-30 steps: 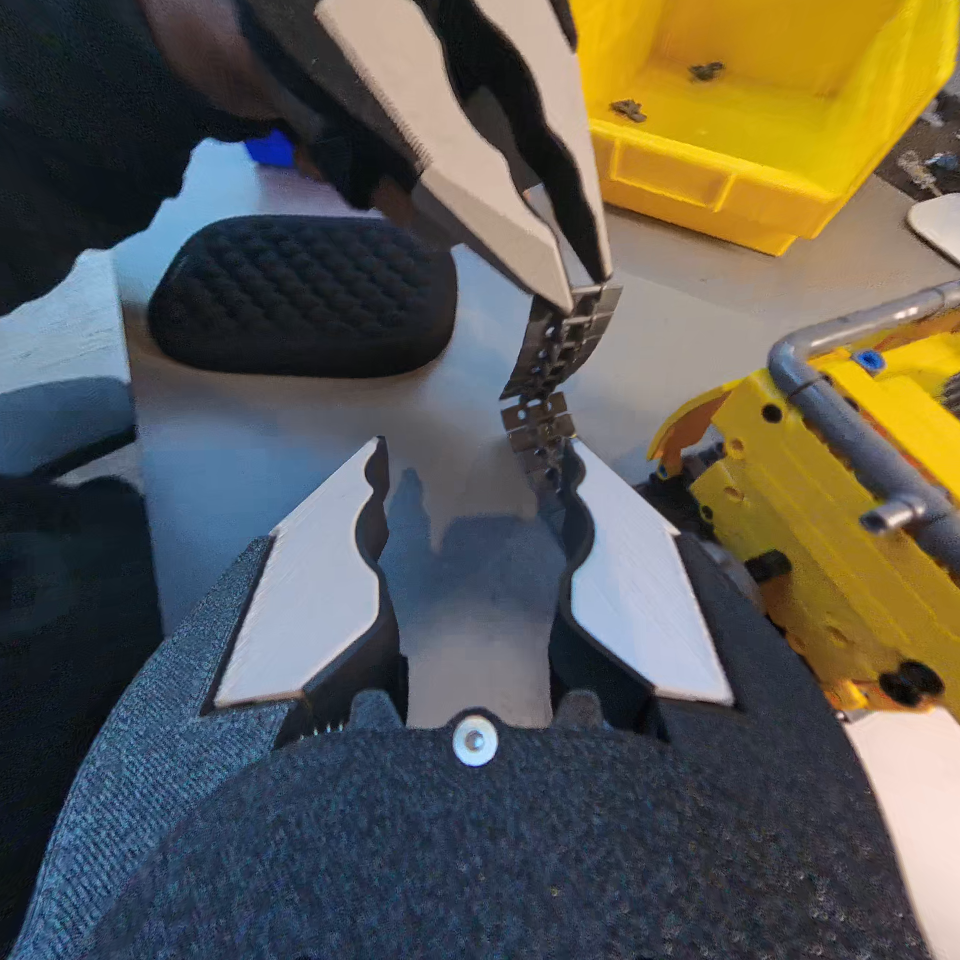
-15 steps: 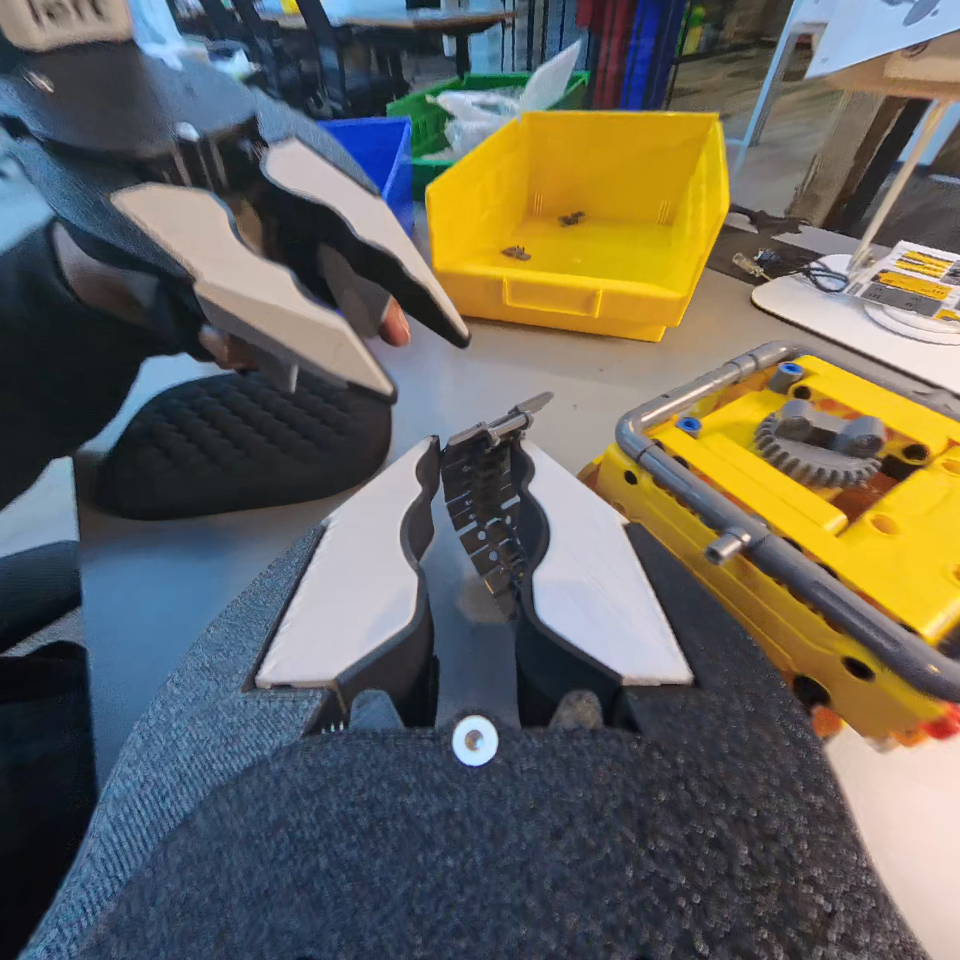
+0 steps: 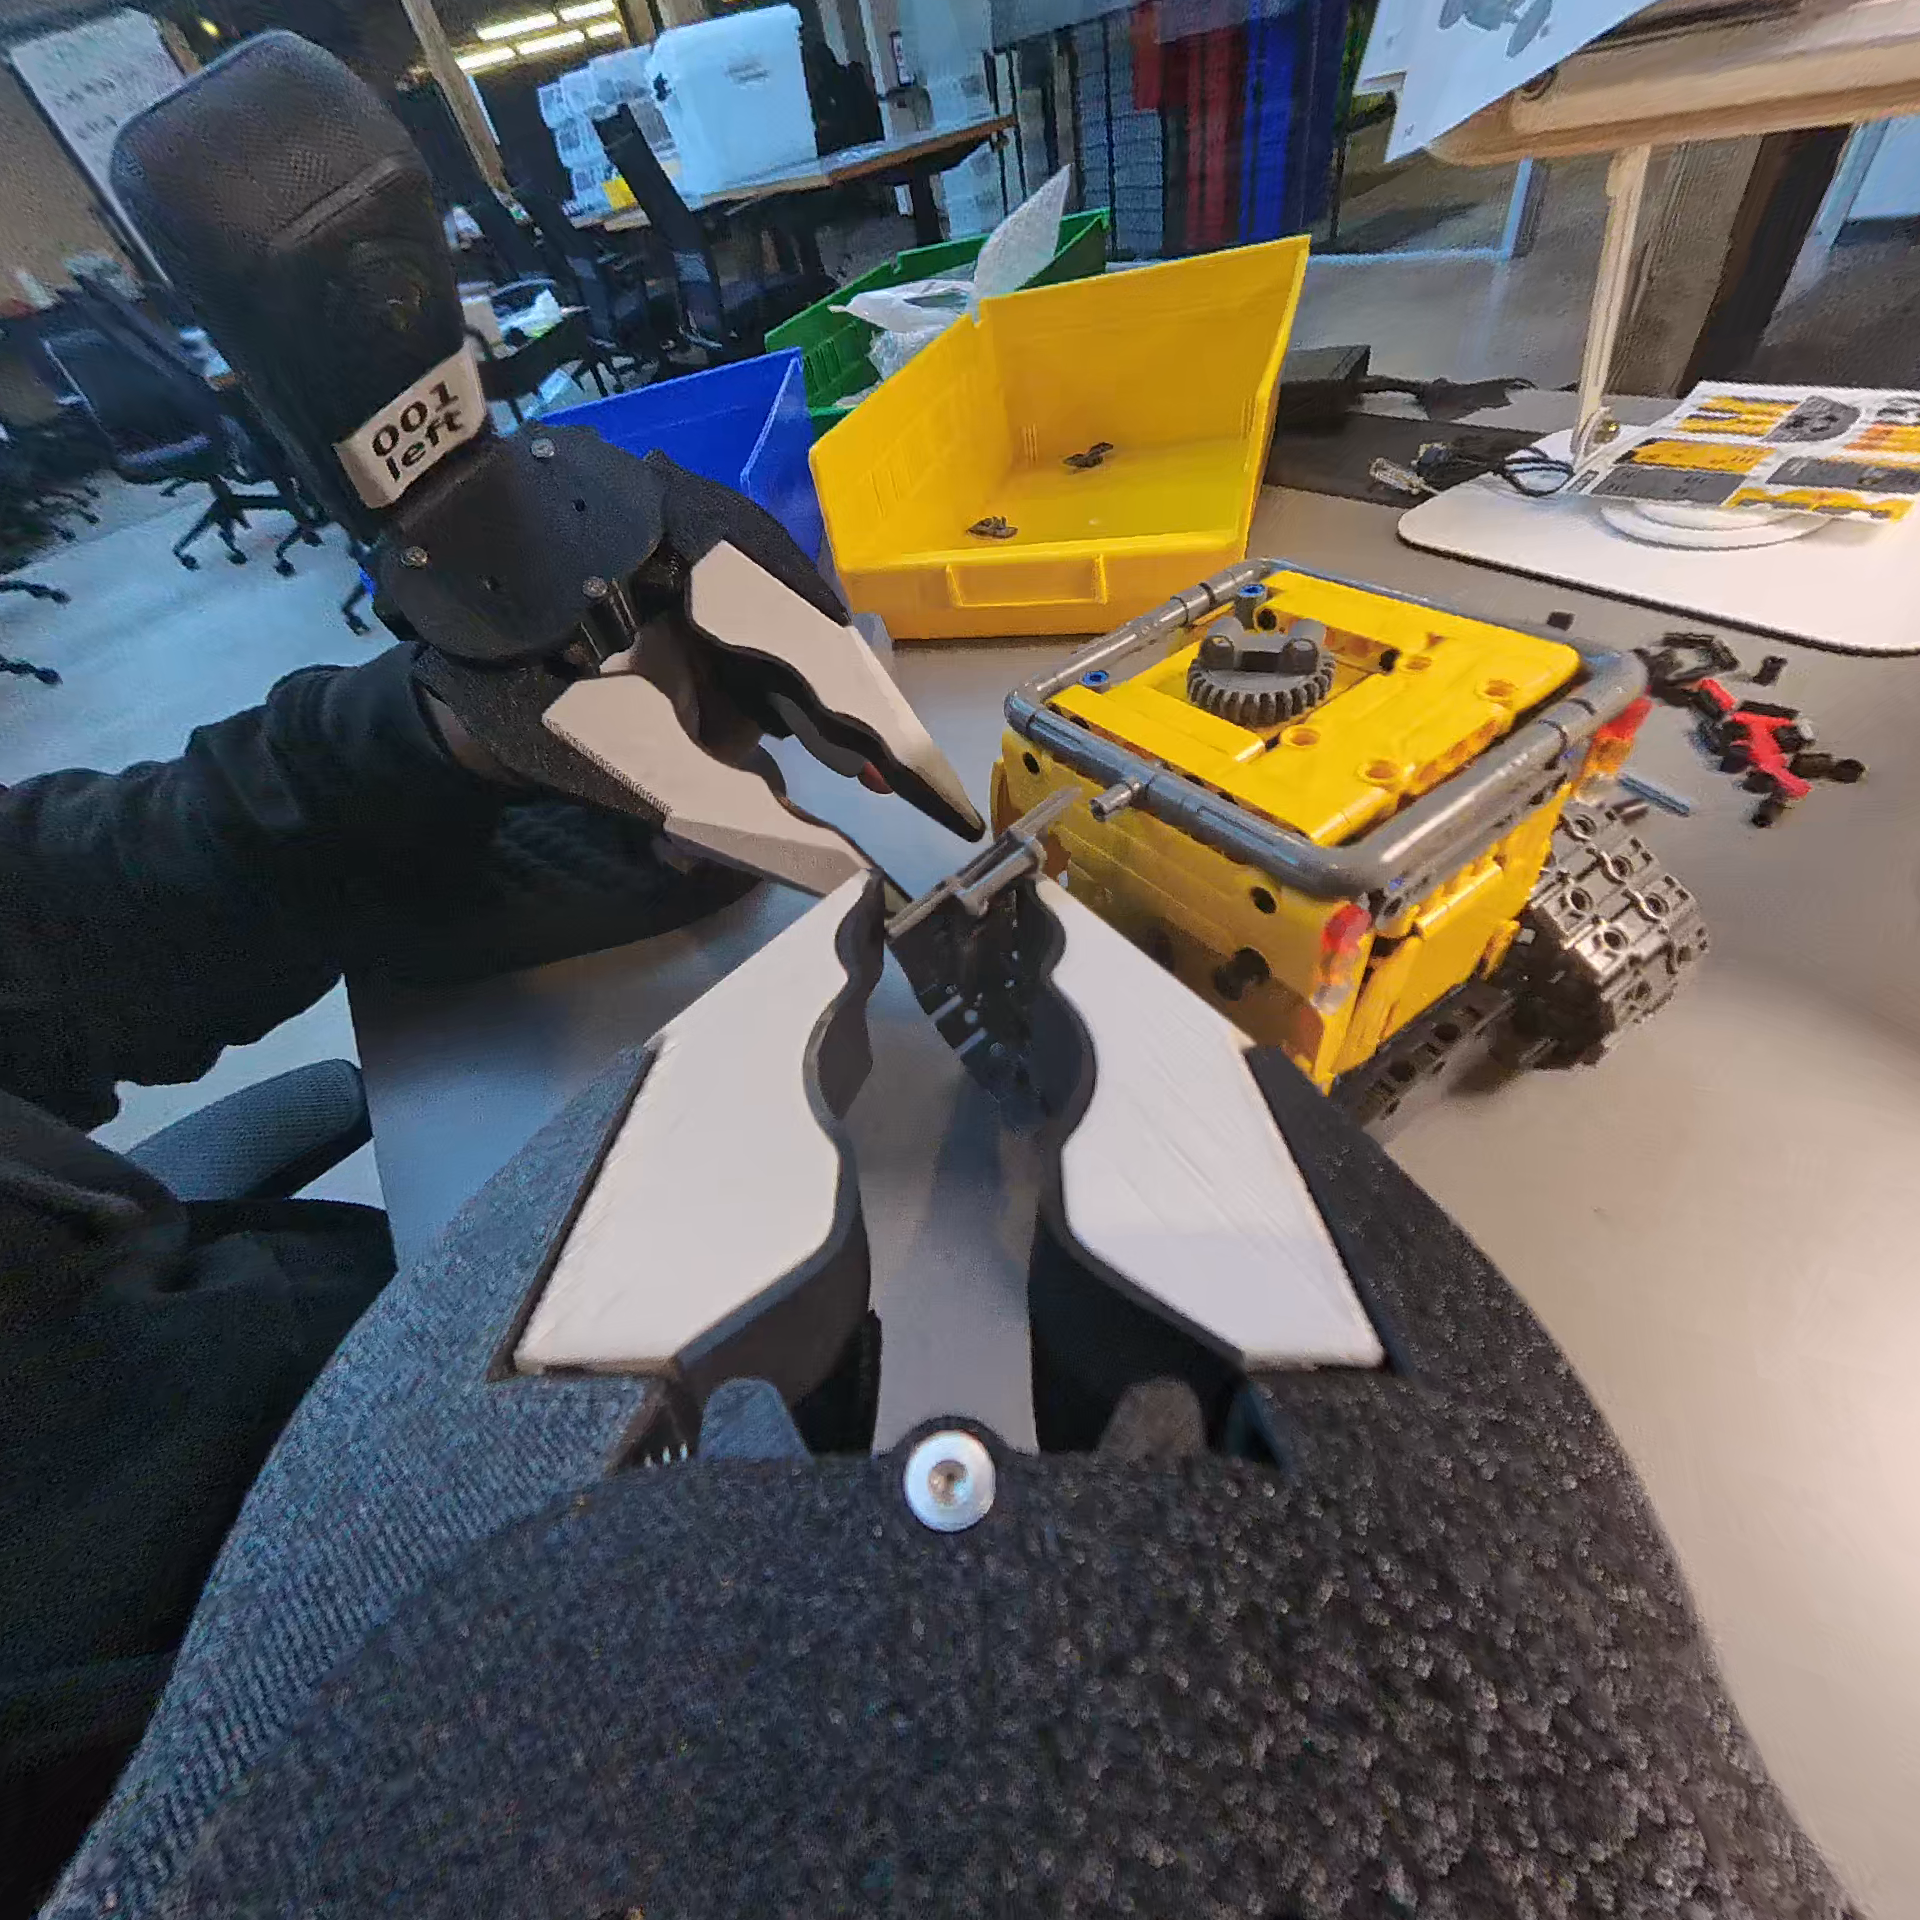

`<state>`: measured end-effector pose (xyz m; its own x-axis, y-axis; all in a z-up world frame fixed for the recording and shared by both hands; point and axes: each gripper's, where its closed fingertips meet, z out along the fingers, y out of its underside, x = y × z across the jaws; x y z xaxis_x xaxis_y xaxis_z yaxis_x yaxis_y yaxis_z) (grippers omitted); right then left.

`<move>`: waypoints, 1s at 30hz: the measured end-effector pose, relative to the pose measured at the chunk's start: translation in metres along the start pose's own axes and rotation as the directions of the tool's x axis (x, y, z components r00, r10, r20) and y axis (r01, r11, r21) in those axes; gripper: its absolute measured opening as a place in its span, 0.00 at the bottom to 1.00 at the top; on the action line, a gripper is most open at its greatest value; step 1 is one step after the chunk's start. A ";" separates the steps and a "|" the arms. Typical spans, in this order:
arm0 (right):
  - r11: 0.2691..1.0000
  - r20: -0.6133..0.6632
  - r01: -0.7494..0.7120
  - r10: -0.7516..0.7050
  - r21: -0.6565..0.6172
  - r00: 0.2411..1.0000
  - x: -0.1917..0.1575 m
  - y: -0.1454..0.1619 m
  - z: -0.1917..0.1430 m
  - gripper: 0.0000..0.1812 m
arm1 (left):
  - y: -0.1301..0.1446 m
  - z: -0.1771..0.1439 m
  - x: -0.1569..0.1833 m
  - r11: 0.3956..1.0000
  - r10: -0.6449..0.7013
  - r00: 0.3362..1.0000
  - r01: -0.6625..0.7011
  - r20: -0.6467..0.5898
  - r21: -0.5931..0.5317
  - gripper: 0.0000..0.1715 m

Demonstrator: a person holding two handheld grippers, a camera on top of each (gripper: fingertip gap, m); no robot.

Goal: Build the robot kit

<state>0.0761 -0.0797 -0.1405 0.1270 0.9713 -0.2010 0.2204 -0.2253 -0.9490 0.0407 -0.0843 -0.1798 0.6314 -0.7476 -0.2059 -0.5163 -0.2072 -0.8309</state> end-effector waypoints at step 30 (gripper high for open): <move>0.998 0.127 0.027 -0.020 -0.052 0.992 0.008 -0.015 0.000 0.11 | 0.013 0.012 -0.001 0.994 -0.078 0.966 0.095 0.246 -0.056 0.04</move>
<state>0.0735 -0.0686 -0.1275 -0.0013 0.9774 -0.2112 0.2739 -0.2028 -0.9401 0.0398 -0.0789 -0.1965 0.7927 -0.5509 -0.2612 -0.4858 -0.3119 -0.8165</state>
